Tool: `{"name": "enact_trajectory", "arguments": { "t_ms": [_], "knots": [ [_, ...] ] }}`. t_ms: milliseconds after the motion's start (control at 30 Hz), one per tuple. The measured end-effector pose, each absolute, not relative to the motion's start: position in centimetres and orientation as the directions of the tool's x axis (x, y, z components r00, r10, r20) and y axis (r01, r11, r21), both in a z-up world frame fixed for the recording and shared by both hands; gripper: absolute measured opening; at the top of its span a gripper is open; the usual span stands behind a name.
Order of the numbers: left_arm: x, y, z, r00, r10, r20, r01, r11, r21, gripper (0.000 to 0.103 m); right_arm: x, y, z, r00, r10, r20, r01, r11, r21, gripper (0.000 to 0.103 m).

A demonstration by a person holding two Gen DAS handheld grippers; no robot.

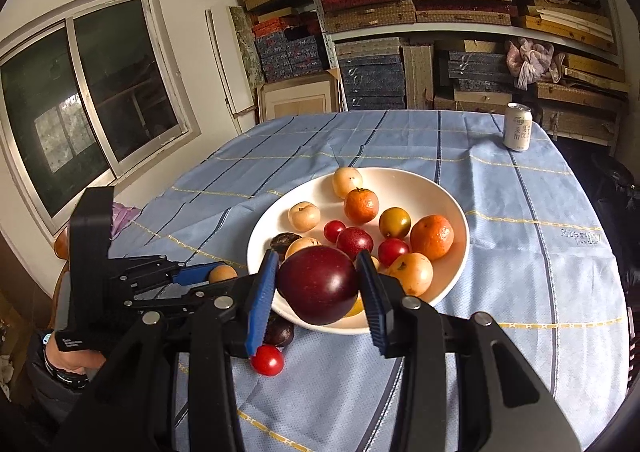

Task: Organize fruits
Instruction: 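Carry the tan fruit and plum over the plate and open both grippers, then grasp a dark brown round fruit with the left gripper while the right gripper grasps a red tomato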

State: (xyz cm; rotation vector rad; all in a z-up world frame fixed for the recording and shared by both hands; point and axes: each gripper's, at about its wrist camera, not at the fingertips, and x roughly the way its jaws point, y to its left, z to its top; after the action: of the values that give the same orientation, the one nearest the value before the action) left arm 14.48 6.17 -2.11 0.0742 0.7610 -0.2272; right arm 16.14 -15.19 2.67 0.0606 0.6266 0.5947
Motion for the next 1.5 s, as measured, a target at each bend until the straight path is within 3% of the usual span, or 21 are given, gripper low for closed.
{"name": "enact_trajectory", "arguments": {
  "t_ms": [167, 433, 567, 633, 667, 700, 1000, 1033, 1067, 1100, 1133, 1167, 1500],
  "knots": [
    [16.2, 5.4, 0.2, 0.734, -0.164, -0.659, 0.224, 0.975, 0.008, 0.027, 17.7, -14.8, 3.2, 0.661, 0.518, -0.543, -0.504, 0.843, 0.19, 0.04],
    [23.3, 4.7, 1.7, 0.718, -0.123, -0.685, 0.186, 0.982, 0.019, 0.027, 24.8, -14.0, 3.1, 0.636, 0.481, -0.604, -0.484, 0.858, 0.174, 0.04],
    [27.5, 6.0, 1.9, 0.712, -0.109, -0.694, 0.065, 0.994, -0.089, 0.027, 29.0, -12.9, 2.1, 0.69, 0.383, -0.614, -0.412, 0.905, 0.102, 0.04],
    [29.4, 6.2, 1.5, 0.708, -0.032, -0.705, -0.013, 0.998, -0.059, 0.027, 31.1, -12.5, 1.5, 0.698, 0.362, -0.618, -0.385, 0.917, 0.102, 0.037],
    [30.1, 6.2, 1.3, 0.703, -0.027, -0.711, -0.024, 0.998, -0.061, 0.027, 32.1, -12.5, 1.2, 0.682, 0.388, -0.621, -0.389, 0.91, 0.141, 0.031],
    [30.7, 6.3, 0.9, 0.695, -0.033, -0.719, -0.028, 0.997, -0.073, 0.027, 32.9, -12.6, 1.0, 0.671, 0.402, -0.624, -0.386, 0.907, 0.169, 0.03],
    [32.5, 6.8, -1.4, 0.654, -0.074, -0.753, -0.005, 0.995, -0.102, 0.027, 34.9, -12.3, -0.4, 0.675, 0.347, -0.652, -0.373, 0.922, 0.105, 0.03],
    [32.3, 7.0, -1.2, 0.662, -0.068, -0.746, -0.01, 0.995, -0.099, 0.027, 34.8, -12.3, -0.3, 0.681, 0.338, -0.65, -0.369, 0.925, 0.094, 0.035],
    [32.3, 6.9, -1.2, 0.67, -0.053, -0.74, -0.017, 0.996, -0.088, 0.036, 34.6, -12.4, -0.1, 0.682, 0.341, -0.647, -0.369, 0.924, 0.097, 0.047],
    [32.1, 6.9, -1.0, 0.68, -0.031, -0.732, -0.033, 0.997, -0.073, 0.052, 34.5, -12.5, 0.1, 0.683, 0.347, -0.643, -0.371, 0.923, 0.105, 0.054],
    [32.1, 6.9, -0.9, 0.683, -0.013, -0.73, -0.047, 0.997, -0.061, 0.09, 34.2, -12.6, 0.4, 0.692, 0.347, -0.633, -0.369, 0.924, 0.103, 0.064],
    [32.0, 6.7, -0.7, 0.695, -0.002, -0.719, -0.051, 0.997, -0.052, 0.097, 33.9, -12.6, 0.7, 0.701, 0.341, -0.626, -0.368, 0.925, 0.092, 0.065],
    [29.2, 5.6, 0.6, 0.678, -0.039, -0.734, 0.025, 0.999, -0.029, 0.097, 28.7, -13.7, 3.6, 0.711, 0.373, -0.596, -0.398, 0.912, 0.096, 0.085]
  ]
}}
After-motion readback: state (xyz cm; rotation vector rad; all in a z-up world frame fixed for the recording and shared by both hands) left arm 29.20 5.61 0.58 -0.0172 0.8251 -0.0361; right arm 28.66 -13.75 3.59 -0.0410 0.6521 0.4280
